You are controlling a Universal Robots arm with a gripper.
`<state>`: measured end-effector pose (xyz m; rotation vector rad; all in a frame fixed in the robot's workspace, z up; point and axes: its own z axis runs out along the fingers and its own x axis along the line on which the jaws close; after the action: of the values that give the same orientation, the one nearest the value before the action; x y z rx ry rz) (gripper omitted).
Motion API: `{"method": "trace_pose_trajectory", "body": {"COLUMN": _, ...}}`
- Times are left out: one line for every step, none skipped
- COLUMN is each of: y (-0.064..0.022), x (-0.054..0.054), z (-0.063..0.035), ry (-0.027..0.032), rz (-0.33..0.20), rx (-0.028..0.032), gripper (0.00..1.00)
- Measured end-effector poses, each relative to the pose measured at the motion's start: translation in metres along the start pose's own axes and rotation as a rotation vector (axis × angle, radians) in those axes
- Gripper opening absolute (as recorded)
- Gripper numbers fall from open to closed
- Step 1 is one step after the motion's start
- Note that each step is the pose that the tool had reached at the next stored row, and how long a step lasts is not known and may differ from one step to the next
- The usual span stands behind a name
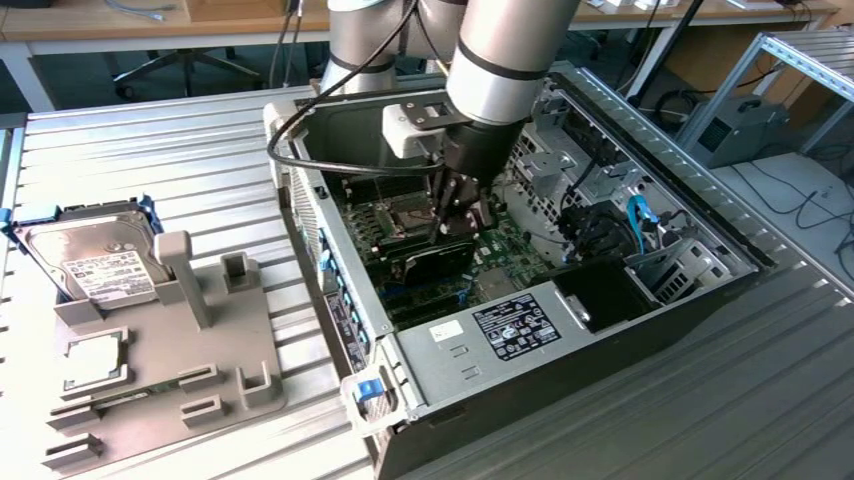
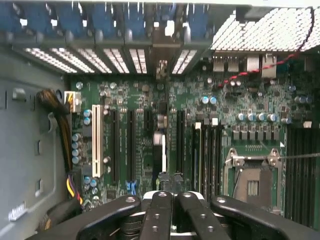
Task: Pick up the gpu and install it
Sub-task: 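Insert the gpu into the slot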
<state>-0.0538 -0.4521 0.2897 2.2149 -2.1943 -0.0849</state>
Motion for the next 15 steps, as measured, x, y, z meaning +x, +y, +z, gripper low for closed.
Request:
{"method": "trace_pose_trajectory", "body": {"y": -0.0028, "x": 0.000, "z": -0.0002, "ry": 0.0000, "rz": -0.001, "rx": -0.0014, "gripper": 0.11}}
{"method": "trace_pose_trajectory", "body": {"y": -0.0050, "x": 0.000, "z": -0.0002, "ry": 0.0000, "rz": -0.001, "rx": -0.0024, "gripper": 0.11}}
{"method": "trace_pose_trajectory", "body": {"y": -0.0064, "x": 0.000, "z": -0.0003, "ry": 0.0000, "rz": -0.002, "rx": -0.0029, "gripper": 0.11}}
{"method": "trace_pose_trajectory", "body": {"y": -0.0074, "x": 0.000, "z": -0.0004, "ry": 0.0001, "rz": -0.002, "rx": -0.0032, "gripper": 0.11}}
{"method": "trace_pose_trajectory", "body": {"y": -0.0088, "x": 0.000, "z": -0.0005, "ry": 0.0002, "rz": -0.002, "rx": -0.0037, "gripper": 0.11}}
{"method": "trace_pose_trajectory", "body": {"y": -0.0104, "x": 0.000, "z": -0.0005, "ry": 0.0001, "rz": -0.003, "rx": -0.0041, "gripper": 0.11}}
{"method": "trace_pose_trajectory", "body": {"y": -0.0122, "x": 0.000, "z": -0.0006, "ry": 0.0002, "rz": -0.004, "rx": -0.0045, "gripper": 0.11}}
{"method": "trace_pose_trajectory", "body": {"y": -0.0138, "x": 0.000, "z": -0.0008, "ry": 0.0002, "rz": -0.004, "rx": -0.0050, "gripper": 0.11}}
{"method": "trace_pose_trajectory", "body": {"y": -0.0150, "x": 0.000, "z": -0.0008, "ry": 0.0003, "rz": -0.005, "rx": -0.0052, "gripper": 0.11}}
{"method": "trace_pose_trajectory", "body": {"y": -0.0167, "x": 0.000, "z": -0.0009, "ry": 0.0002, "rz": -0.005, "rx": -0.0056, "gripper": 0.11}}
{"method": "trace_pose_trajectory", "body": {"y": -0.0171, "x": 0.000, "z": -0.0009, "ry": 0.0002, "rz": -0.005, "rx": -0.0057, "gripper": 0.11}}
{"method": "trace_pose_trajectory", "body": {"y": -0.0171, "x": 0.000, "z": -0.0009, "ry": 0.0002, "rz": -0.005, "rx": -0.0057, "gripper": 0.11}}
{"method": "trace_pose_trajectory", "body": {"y": -0.0171, "x": 0.000, "z": -0.0009, "ry": 0.0003, "rz": -0.005, "rx": -0.0057, "gripper": 0.11}}
{"method": "trace_pose_trajectory", "body": {"y": -0.0171, "x": 0.000, "z": -0.0010, "ry": 0.0003, "rz": -0.005, "rx": -0.0057, "gripper": 0.11}}
{"method": "trace_pose_trajectory", "body": {"y": -0.0172, "x": 0.000, "z": -0.0009, "ry": 0.0003, "rz": -0.005, "rx": -0.0057, "gripper": 0.11}}
